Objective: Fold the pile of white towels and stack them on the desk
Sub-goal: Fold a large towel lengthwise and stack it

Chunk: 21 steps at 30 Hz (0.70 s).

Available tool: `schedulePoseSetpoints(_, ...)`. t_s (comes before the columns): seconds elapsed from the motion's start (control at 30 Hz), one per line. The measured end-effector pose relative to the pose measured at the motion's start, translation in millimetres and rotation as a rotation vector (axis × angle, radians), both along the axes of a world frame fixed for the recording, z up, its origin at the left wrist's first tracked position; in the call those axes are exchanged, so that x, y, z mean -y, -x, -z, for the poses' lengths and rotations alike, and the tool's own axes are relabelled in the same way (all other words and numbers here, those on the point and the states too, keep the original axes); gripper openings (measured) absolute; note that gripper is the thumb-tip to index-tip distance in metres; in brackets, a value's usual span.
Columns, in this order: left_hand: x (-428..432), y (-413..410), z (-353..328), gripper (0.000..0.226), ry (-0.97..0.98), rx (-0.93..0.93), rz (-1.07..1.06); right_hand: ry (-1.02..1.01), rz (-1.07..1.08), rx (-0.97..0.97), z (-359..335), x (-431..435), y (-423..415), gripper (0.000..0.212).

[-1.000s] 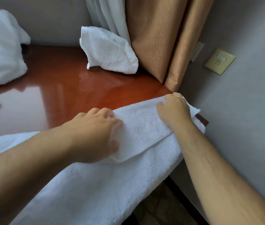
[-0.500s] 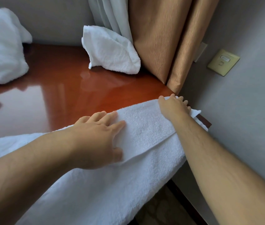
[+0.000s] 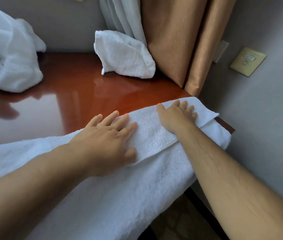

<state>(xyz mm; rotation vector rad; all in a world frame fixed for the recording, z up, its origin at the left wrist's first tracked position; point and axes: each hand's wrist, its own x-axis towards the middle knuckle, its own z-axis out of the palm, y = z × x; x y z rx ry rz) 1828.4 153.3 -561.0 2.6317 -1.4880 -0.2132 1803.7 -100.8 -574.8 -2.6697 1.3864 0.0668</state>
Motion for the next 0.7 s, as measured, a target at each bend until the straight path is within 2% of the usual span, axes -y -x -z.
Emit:
schedulePoseSetpoints(0.07, -2.2, 2.5, -3.0, 0.067, 0.063, 0.089, -0.007, 0.001, -0.005, 0.012, -0.2, 2.8, -6.3, 0.093)
schedulePoseSetpoints(0.13, -9.2, 7.0, -8.7, 0.072, 0.088, 0.182, -0.015, -0.004, -0.004, 0.023, -3.0, 4.7, -12.2, 0.092)
schedulePoseSetpoints(0.23, -31.1, 13.3, -11.8, 0.068, 0.087, 0.206, -0.056, 0.002, 0.015, 0.063, -8.2, 3.8, -18.6, 0.086)
schedulePoseSetpoints(0.3, -52.1, 17.2, -11.5, 0.062, 0.094, 0.222, -0.104, 0.066, -0.027, 0.122, -13.8, -3.8, -16.2, 0.073)
schedulePoseSetpoints(0.4, -90.2, 21.8, -10.9, 0.054, 0.11, 0.302, -0.247, 0.164, -0.281, 0.315, -19.4, -39.7, -8.7, 0.043)
schedulePoseSetpoints(0.47, -117.9, 23.5, -9.9, 0.049, 0.135, 0.362, -0.365, 0.063, -0.508, 0.441, -19.9, -85.0, -3.9, 0.038)
schedulePoseSetpoints(0.6, -176.2, 31.6, -10.5, 0.065, 0.12, 0.366, -0.565, -0.293, -0.965, 0.539, -26.1, -186.8, 11.7, 0.041)
schedulePoseSetpoints(0.7, -216.4, 41.5, -11.6, 0.067, 0.177, 0.259, -0.726, -0.272, -1.244, 0.439, -30.9, -238.8, 21.9, 0.063)
